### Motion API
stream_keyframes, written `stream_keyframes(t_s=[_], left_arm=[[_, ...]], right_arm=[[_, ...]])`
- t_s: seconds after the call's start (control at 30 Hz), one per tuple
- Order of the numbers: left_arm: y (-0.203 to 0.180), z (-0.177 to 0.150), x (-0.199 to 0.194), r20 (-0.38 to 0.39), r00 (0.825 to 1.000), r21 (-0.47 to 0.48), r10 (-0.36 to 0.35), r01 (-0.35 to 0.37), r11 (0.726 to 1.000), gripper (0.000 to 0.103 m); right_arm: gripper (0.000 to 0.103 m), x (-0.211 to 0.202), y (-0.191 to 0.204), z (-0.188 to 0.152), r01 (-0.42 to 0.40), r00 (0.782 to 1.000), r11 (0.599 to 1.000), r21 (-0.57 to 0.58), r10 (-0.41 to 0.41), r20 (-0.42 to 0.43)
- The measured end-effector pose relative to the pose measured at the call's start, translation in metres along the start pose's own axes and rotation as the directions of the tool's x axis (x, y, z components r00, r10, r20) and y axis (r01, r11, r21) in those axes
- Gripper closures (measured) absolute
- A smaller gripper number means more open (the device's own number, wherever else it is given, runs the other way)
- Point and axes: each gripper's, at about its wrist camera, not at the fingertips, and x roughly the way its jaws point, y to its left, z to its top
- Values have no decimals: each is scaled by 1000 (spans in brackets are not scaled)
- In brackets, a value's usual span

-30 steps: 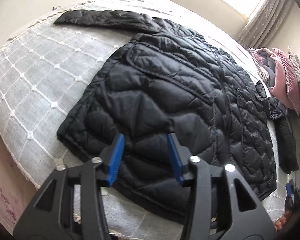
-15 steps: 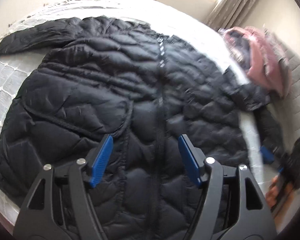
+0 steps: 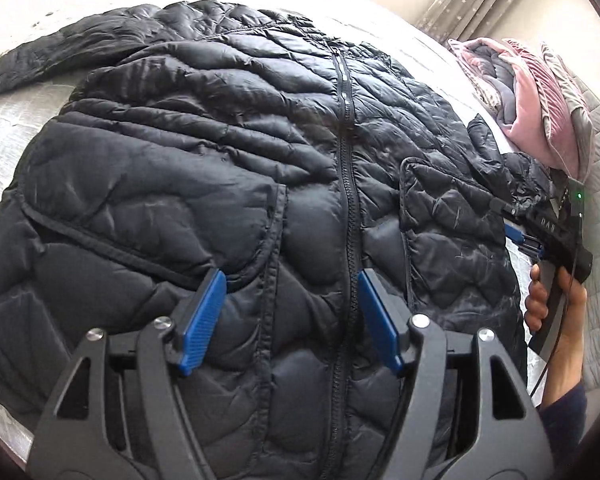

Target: Fold large clothes

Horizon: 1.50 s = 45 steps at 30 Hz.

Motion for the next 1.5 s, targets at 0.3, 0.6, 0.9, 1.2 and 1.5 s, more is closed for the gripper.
stream_keyframes(t_s=[0.3, 0.6, 0.9, 1.2, 1.5], left_arm=[[-2, -3, -5, 6, 1000, 7, -5, 5, 1000, 34], [0, -6, -10, 12, 1000, -25, -22, 22, 999, 34], [5, -1, -10, 35, 999, -30, 30, -29, 999, 34], [48, 8, -14, 46, 985, -75, 164, -160, 984, 34], [94, 10, -30, 56, 975, -194, 213, -199, 961, 34]], right_arm=[[90, -58, 57, -69, -41, 999, 905, -423, 35, -21], [86, -100, 58, -117, 16, 1000, 875, -484, -19, -1], [47, -67, 119, -98, 126, 989, 924, -360, -87, 123], [47, -4, 112, -115, 245, 956, 885, -396, -288, -52], [47, -6, 97, -125, 237, 942, 887, -396, -309, -129]])
